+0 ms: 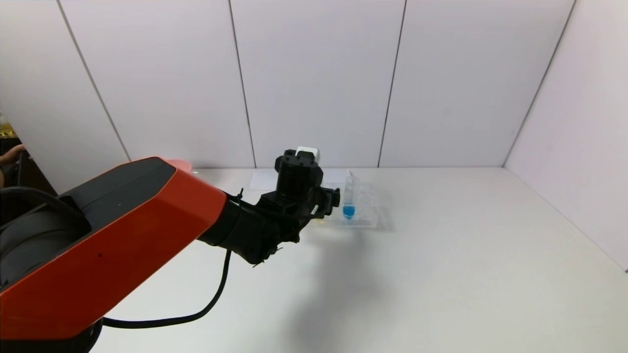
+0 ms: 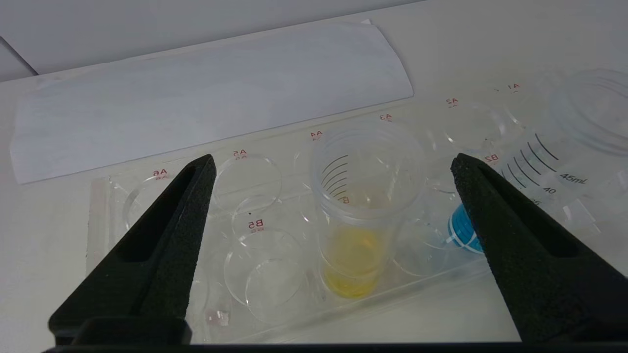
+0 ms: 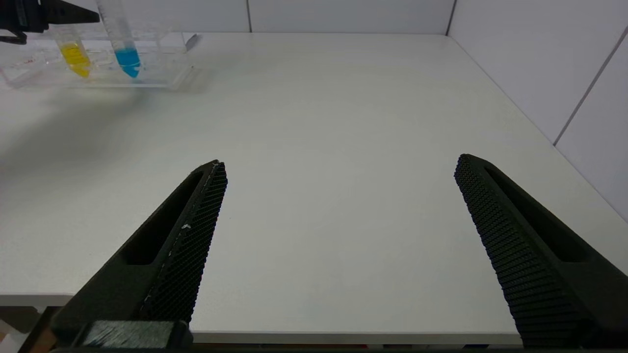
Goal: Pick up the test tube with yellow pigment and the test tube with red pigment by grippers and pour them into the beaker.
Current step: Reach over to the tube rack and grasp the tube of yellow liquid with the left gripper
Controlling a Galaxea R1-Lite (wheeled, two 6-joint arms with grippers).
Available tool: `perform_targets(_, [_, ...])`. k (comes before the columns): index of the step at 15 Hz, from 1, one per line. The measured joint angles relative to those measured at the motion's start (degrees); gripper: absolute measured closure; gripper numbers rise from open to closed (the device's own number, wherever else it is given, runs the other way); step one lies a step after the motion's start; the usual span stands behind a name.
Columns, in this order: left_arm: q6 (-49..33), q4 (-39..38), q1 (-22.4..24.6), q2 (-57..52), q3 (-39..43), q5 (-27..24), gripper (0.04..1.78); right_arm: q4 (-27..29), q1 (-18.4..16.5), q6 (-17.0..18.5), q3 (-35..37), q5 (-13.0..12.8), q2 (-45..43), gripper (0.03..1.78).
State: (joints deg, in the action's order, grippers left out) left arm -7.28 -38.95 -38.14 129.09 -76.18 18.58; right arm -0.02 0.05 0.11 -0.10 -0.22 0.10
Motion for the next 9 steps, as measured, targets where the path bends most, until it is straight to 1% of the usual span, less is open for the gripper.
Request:
perform_targets(2, [0.06,0.01,-0.11,0.02,0.00,-0.12,0.37,0.00,-0.02,0.00,0.00,0.00,0.00,0.11])
perform_targets(3, [0.04,0.00,-0.24,0.02,0.02,-0.26,0.52,0.02,-0.02,-0.01,0.00,0.00,0.00,0.11])
perform_targets(7, [0.12,0.15,-0.66,0.02,0.13,-0.50,1.25,0.00,-0.02,-0.01,0.00,0.00,0.00,0.11])
perform_targets(8, [0.12,0.28,-0.80,0.02,0.13,-0.50,1.34,0.02,-0.02,-0.01,0.00,0.00,0.00,0.11])
perform_targets(9, [0.21,0.39,-0.88,0.02,0.09,-0.48,1.37,0.02,-0.02,-0.01,0.00,-0.02,0.00,0.11])
